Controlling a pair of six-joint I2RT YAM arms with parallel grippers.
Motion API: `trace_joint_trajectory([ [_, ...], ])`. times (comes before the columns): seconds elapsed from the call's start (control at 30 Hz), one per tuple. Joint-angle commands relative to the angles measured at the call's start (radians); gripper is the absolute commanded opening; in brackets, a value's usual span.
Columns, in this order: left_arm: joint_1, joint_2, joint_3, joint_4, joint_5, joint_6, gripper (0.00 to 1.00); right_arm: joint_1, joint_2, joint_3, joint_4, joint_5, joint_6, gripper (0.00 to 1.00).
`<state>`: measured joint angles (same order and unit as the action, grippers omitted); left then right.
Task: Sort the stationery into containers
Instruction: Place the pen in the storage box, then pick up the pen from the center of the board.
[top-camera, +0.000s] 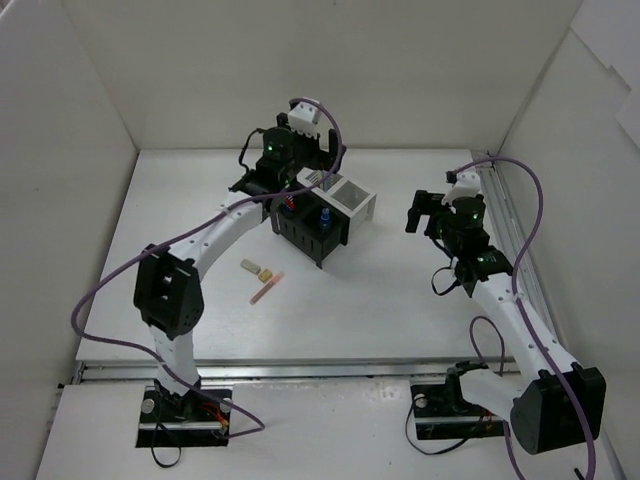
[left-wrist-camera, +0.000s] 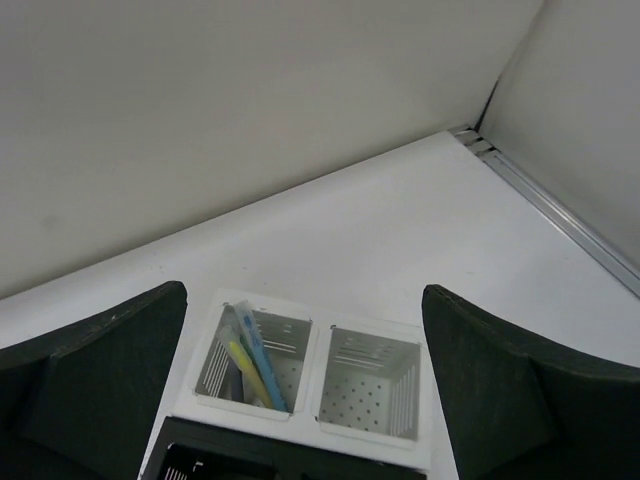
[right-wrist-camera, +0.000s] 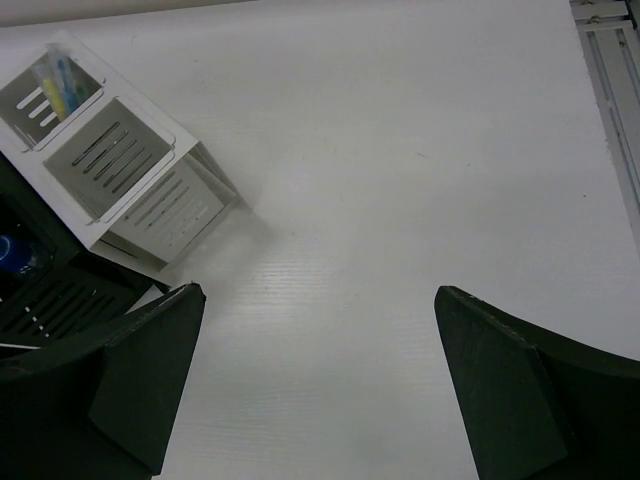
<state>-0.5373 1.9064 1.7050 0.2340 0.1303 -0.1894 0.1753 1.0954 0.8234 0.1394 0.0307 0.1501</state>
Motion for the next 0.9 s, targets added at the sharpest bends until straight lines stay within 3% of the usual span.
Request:
trace_joint_trajectory([
  [0.0,0.003,-0.167,-0.004,-0.100,0.091,0.041,1.00,-0.005,-0.037,0.059,-0.001,-0.052,0.022,0.98],
  [0.1,0.003,-0.315,-0.166,-0.176,0.092,0.030,1.00,0.010,-0.022,0.056,-0.021,-0.074,0.060,0.98],
  [0.33,0.003,-0.729,-0.736,-0.229,-0.050,-0.076,1.00,0.099,0.090,0.095,-0.133,0.058,0.134,0.98],
  [0.43,0.003,-0.812,-0.868,-0.327,-0.077,-0.094,1.00,0.107,0.129,0.097,-0.181,0.066,0.173,0.98],
  [0.57,0.003,-0.839,-0.979,-0.389,-0.096,-0.143,1.00,0.113,0.121,0.072,-0.179,0.066,0.204,0.98],
  [0.7,0.003,-0.804,-1.062,-0.345,-0.101,-0.173,1.00,0.115,0.107,0.063,-0.179,0.057,0.206,0.98],
  [0.87,0.003,-0.670,-1.070,-0.306,-0.126,-0.188,0.93,0.115,0.092,0.060,-0.179,0.035,0.198,0.98],
])
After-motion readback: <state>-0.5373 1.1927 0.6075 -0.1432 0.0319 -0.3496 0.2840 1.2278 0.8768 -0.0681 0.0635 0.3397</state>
